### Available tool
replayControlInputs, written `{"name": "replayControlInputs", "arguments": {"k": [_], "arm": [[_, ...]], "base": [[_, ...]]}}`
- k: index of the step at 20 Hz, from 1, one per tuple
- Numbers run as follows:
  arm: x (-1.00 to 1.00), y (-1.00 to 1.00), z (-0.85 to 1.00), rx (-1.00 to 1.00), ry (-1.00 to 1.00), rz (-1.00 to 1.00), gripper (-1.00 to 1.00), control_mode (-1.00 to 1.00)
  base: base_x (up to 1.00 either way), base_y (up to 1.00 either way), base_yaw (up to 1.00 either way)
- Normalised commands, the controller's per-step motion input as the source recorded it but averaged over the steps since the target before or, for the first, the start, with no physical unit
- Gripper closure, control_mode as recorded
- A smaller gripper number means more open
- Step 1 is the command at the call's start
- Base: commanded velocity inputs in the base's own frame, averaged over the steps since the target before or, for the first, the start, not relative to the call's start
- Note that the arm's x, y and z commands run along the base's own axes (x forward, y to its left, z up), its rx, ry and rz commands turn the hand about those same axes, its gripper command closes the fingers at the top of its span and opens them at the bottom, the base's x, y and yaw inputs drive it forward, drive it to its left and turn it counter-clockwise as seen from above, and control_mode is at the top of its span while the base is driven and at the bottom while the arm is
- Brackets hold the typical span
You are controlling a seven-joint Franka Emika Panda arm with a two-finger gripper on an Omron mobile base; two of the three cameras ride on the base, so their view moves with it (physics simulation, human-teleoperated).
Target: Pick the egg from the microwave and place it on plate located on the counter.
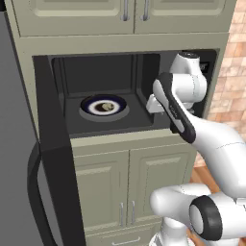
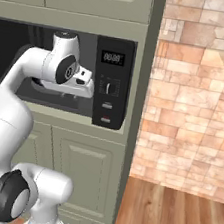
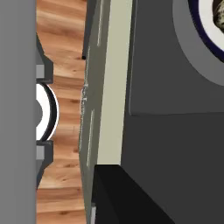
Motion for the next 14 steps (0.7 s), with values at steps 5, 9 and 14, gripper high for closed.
{"name": "replayControlInputs", "arguments": {"k": [5, 9, 14], "arm": [[-0.64, 0.0, 0.0, 0.0, -0.15, 0.0, -1.0, -1.0], [-0.78, 0.27, 0.03, 0.0, -0.33, 0.1, -1.0, -1.0], [-0.17, 0.6, 0.06, 0.01, -0.17, 0.19, -1.0, -1.0]], "base": [[0.0, 0.0, 0.0], [0.0, 0.0, 0.0], [0.0, 0.0, 0.0]]}}
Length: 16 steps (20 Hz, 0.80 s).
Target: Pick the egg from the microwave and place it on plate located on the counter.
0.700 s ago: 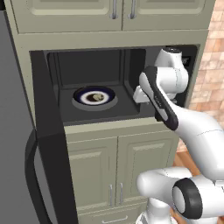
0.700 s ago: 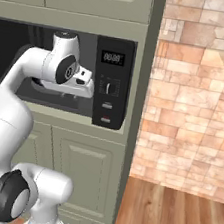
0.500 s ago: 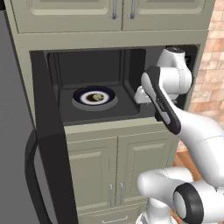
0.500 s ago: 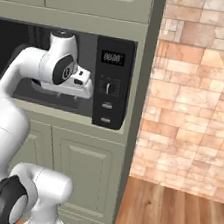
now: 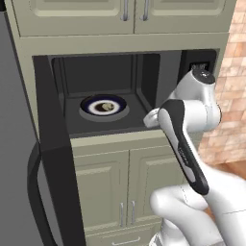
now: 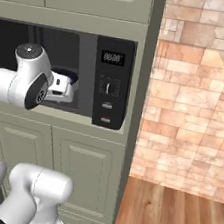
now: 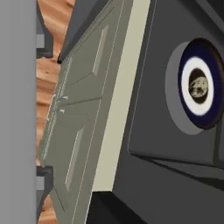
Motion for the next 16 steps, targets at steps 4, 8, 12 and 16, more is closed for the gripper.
{"name": "replayControlInputs", "arguments": {"k": [4, 8, 12, 16], "arm": [[0.06, 0.57, 0.14, 0.04, -0.09, 0.2, -1.0, -1.0], [0.3, 0.47, 0.21, 0.03, -0.04, 0.13, -1.0, -1.0], [0.41, 0.49, 0.24, 0.01, 0.0, 0.1, -1.0, -1.0], [0.61, 0.32, 0.07, 0.02, -0.03, 0.07, -1.0, -1.0]], "base": [[0.0, 0.0, 0.0], [0.0, 0.0, 0.0], [0.0, 0.0, 0.0], [0.0, 0.0, 0.0]]}}
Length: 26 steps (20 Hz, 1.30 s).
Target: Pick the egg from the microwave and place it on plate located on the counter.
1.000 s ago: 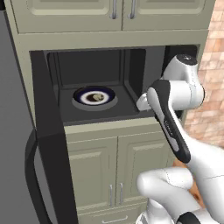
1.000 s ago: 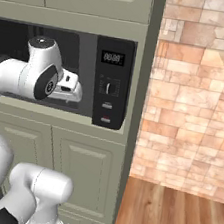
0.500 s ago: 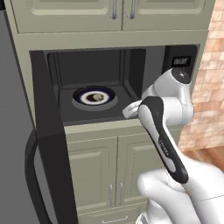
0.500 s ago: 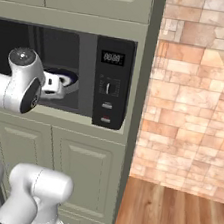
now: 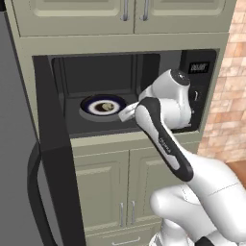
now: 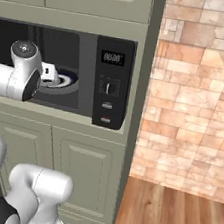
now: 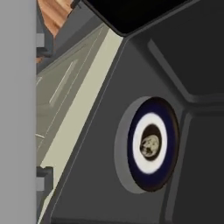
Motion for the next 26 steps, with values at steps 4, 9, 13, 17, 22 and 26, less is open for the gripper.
{"name": "replayControlInputs", "arguments": {"k": [4, 9, 13, 17, 22, 26], "arm": [[0.59, 0.21, 0.0, 0.06, -0.09, 0.05, -1.0, -1.0], [0.53, 0.17, 0.0, 0.04, -0.1, 0.02, -1.0, -1.0], [0.67, 0.12, -0.01, 0.0, -0.03, 0.0, -1.0, -1.0], [0.69, 0.0, -0.24, 0.0, 0.0, 0.0, -1.0, -1.0], [0.61, 0.0, -0.35, 0.0, 0.0, 0.0, -1.0, -1.0], [0.54, 0.08, -0.23, 0.0, 0.0, 0.0, -1.0, -1.0]], "base": [[0.0, 0.0, 0.0], [0.0, 0.0, 0.0], [0.0, 0.0, 0.0], [0.0, 0.0, 0.0], [0.0, 0.0, 0.0], [0.0, 0.0, 0.0]]}}
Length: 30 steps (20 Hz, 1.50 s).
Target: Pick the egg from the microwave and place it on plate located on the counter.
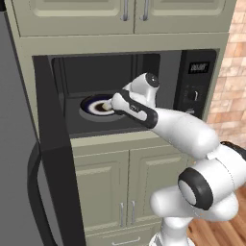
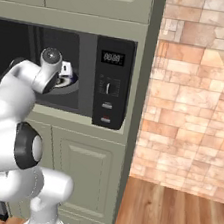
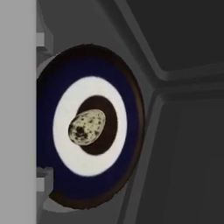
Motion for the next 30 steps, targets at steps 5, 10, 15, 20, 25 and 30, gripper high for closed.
{"name": "replayControlInputs", "arguments": {"k": [5, 10, 15, 20, 25, 30], "arm": [[0.54, 0.17, -0.19, 0.0, 0.0, 0.0, -1.0, -1.0], [0.44, 0.19, -0.17, 0.0, 0.0, 0.0, -1.0, -1.0], [0.25, 0.12, -0.19, 0.0, 0.0, 0.0, -1.0, -1.0], [0.17, 0.03, -0.15, 0.0, 0.0, 0.0, -1.0, -1.0], [0.09, 0.0, -0.13, 0.0, 0.01, 0.0, -1.0, -1.0], [0.05, 0.0, -0.11, 0.0, 0.0, 0.0, 1.0, -1.0]], "base": [[0.0, 0.0, 0.0], [0.0, 0.0, 0.0], [0.0, 0.0, 0.0], [0.0, 0.0, 0.0], [0.0, 0.0, 0.0], [0.0, 0.0, 0.0]]}}
